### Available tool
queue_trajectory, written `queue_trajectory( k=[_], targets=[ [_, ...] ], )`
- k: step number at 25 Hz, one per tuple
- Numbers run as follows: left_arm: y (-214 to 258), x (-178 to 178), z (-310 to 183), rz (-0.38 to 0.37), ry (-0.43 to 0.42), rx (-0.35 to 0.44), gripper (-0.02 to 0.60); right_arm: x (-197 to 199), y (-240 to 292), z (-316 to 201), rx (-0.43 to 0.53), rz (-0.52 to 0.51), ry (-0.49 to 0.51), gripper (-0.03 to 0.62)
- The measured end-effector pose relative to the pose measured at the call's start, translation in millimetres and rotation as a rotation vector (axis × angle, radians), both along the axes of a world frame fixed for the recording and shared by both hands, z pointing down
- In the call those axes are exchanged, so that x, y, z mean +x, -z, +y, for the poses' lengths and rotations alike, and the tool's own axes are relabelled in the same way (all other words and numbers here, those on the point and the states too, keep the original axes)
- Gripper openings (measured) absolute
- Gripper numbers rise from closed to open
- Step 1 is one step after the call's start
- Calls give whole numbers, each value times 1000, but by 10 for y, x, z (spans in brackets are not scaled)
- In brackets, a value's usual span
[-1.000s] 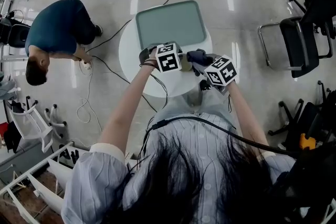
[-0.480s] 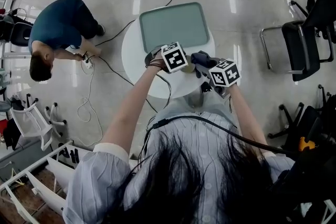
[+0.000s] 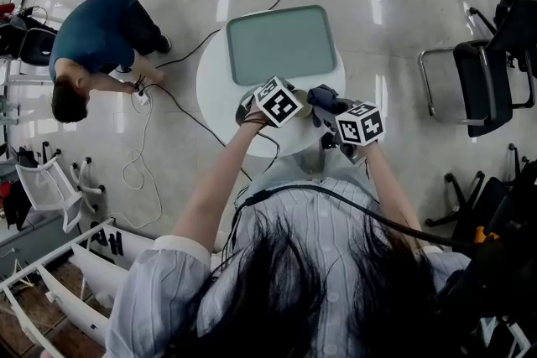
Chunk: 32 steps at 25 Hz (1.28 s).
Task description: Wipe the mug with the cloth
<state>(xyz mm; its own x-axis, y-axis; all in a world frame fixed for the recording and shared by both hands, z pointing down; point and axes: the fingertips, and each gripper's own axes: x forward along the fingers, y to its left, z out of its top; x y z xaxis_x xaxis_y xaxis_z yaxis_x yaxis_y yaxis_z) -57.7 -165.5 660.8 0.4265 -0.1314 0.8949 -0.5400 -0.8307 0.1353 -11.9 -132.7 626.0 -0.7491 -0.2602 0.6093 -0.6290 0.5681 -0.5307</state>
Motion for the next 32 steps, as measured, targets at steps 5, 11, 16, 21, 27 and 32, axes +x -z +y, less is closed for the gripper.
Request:
queue_trajectory(
  k=[5,11,16,21,27,32],
  targets=[
    [24,-116,-37,60,241,-35,41,26,-8,-4,-10,-10,-3,80],
    [118,-334,-25,85,498,-41,41,9,-27,29,-19,-14,2,80],
    [103,-422,12,114,672,-45,43,-12,-53,37,-25,-17,4,80],
    [97,-512,73,201,869,-94,43,-46,-57,40,-27,-16,-1,80],
    [62,-569,165,362,1151,-189,43,-57,-68,69,-30,-15,-4,80],
    [57,-559,223,414,1308,-236,43,-62,-63,62,-37,-18,-22,80]
  ],
)
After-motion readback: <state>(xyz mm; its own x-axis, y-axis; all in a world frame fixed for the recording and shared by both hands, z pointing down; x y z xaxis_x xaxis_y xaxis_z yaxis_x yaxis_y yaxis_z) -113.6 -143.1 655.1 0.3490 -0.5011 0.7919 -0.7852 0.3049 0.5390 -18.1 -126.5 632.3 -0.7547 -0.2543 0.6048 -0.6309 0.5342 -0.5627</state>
